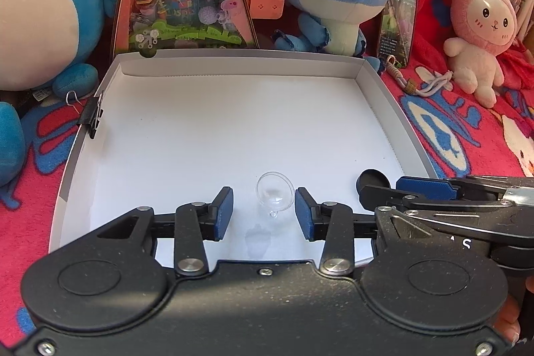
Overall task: Organize rigid objects
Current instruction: 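Carry the dome and lid into the white box and open both tools, then withdraw both open tools from the box back toward the remaining objects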
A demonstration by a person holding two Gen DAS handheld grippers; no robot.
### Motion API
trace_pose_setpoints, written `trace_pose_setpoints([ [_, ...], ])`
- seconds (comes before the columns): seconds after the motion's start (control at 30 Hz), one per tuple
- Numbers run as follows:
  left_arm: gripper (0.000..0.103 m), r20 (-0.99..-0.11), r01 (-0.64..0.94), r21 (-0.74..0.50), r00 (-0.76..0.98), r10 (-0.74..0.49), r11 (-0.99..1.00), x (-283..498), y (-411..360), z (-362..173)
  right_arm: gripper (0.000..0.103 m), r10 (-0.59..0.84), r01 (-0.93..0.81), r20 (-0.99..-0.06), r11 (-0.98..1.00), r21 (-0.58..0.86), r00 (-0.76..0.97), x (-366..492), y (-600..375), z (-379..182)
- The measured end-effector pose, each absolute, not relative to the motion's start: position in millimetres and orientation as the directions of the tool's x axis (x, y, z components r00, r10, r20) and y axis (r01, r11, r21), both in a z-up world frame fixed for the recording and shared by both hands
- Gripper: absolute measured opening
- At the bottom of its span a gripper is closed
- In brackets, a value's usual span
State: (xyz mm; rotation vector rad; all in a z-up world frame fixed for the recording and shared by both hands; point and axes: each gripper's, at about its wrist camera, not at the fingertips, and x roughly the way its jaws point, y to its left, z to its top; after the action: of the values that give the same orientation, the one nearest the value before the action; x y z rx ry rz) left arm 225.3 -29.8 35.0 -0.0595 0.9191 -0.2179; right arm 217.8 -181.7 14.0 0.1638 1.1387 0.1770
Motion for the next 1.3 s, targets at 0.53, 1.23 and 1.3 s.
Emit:
trace_pose_setpoints([
  [0.53, 0.073, -0.706, 0.199, -0.148, 0.664, -0.244, 0.969, 160, -10, 69, 0.086, 0.239, -0.163, -0.827, 0.97, 0.18, 0.509, 176, -182, 46],
  [1.23, 0.083, -0.631, 0.242, -0.13, 0.728, -0.268, 0.962, 73, -5, 69, 0.097, 0.214, -0.192, -0.732, 0.975, 0.115, 0.646, 98, -189, 71],
  [1.3, 0.083, -0.628, 0.247, -0.128, 0.729, -0.271, 0.961, 67, -4, 67, 0.098, 0.219, -0.193, -0.726, 0.974, 0.12, 0.652, 91, -190, 71],
])
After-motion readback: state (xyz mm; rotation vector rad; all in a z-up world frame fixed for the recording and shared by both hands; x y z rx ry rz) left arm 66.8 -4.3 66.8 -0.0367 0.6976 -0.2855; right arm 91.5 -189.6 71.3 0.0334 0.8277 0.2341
